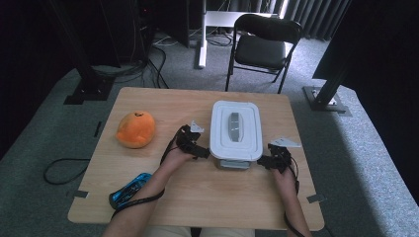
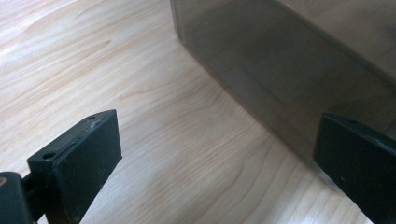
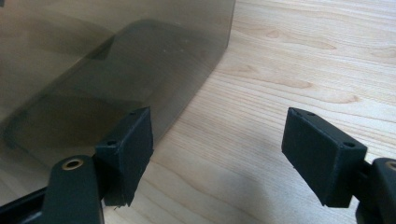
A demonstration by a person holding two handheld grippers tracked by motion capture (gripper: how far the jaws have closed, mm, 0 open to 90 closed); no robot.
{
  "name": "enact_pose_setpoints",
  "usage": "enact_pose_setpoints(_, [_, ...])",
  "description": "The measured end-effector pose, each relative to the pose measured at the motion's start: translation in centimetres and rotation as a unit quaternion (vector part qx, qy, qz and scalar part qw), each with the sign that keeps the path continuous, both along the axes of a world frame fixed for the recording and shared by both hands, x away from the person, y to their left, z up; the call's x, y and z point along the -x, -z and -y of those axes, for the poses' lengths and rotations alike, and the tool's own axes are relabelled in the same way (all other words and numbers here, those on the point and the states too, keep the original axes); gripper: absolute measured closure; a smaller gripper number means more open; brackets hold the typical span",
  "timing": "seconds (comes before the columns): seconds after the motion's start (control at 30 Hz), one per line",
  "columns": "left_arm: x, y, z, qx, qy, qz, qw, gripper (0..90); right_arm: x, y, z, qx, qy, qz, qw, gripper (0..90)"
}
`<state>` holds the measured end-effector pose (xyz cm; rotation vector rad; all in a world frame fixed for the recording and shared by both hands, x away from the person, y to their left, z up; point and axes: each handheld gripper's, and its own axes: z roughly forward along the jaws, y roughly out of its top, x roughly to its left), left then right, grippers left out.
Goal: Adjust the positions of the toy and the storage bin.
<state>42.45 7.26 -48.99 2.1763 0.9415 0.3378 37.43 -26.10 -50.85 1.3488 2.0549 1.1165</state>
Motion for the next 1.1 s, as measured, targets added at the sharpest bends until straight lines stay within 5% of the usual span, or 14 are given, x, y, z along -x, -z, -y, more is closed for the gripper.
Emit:
enact_pose_setpoints(0.53, [1.0, 0.7, -1.3, 0.006, -0.008, 0.003, 0.9999, 1.7, 0.7, 0.1, -1.0, -0.001, -0.029, 0.001, 0.9996, 25.8])
enact_pose_setpoints(0.67, [0.7, 1.2, -1.7, 0.014, -0.012, -0.003, 0.9998, 1.6, 0.7, 0.5, -0.7, -0.009, -0.029, -0.004, 0.9995, 18.9])
enact_pose_setpoints(0.9, [-1.0, 1.8, -1.9, 0.01, -0.026, -0.01, 0.9996, 1.6, -0.6, 1.0, -0.7, 0.014, -0.006, -0.016, 0.9998, 17.1])
enact_pose_setpoints(1.1, [-2.9, 1.6, -1.7, 0.006, -0.033, -0.01, 0.9994, 1.6, -3.4, 0.7, -0.1, 0.002, 0.021, -0.027, 0.9994, 16.8])
